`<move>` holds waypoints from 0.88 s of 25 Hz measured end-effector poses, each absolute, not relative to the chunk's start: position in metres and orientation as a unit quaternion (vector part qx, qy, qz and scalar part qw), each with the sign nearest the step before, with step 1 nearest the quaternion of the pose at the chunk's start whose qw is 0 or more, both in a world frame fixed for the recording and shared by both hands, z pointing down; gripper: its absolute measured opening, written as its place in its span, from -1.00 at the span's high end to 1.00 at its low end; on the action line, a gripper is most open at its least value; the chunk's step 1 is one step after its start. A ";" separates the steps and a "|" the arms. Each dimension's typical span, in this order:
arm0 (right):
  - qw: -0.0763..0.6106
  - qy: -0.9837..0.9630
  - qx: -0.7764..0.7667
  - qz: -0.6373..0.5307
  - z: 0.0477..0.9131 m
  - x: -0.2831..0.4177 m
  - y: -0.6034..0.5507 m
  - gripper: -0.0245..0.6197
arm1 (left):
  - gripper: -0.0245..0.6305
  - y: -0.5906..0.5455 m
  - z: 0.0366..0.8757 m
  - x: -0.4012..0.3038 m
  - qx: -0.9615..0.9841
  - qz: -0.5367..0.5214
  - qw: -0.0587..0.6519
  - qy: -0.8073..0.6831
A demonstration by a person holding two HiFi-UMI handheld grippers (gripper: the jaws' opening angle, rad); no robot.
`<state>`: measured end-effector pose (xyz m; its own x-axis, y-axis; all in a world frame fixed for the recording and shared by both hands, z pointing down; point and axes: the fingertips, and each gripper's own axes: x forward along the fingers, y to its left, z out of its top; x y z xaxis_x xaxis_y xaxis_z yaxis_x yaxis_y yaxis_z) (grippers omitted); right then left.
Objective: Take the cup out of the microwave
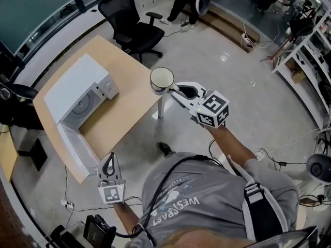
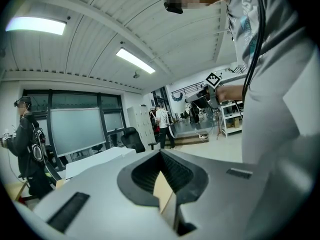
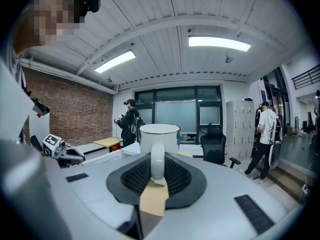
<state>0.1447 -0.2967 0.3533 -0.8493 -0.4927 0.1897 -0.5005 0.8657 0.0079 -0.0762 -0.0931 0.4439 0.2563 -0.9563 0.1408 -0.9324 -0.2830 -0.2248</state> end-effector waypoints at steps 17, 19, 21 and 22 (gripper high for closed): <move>0.090 -0.965 0.244 0.035 0.344 0.102 -0.352 0.71 | 0.79 -0.110 0.431 -0.112 -0.779 -0.144 0.026 0.610; 0.088 -0.966 0.240 0.034 0.342 0.097 -0.364 0.71 | 0.79 -0.118 0.426 -0.114 -0.776 -0.145 0.030 0.613; 0.087 -0.967 0.236 0.035 0.343 0.090 -0.377 0.71 | 0.79 -0.126 0.424 -0.115 -0.772 -0.149 0.027 0.618; 0.086 -0.968 0.234 0.036 0.345 0.087 -0.383 0.71 | 0.79 -0.130 0.425 -0.116 -0.769 -0.151 0.021 0.621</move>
<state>0.0873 -0.3835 0.3450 -0.8757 -0.4464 0.1840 -0.4588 0.8881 -0.0291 -0.1163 -0.1304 0.4246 0.1830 -0.9614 0.2057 -0.9487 -0.2275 -0.2196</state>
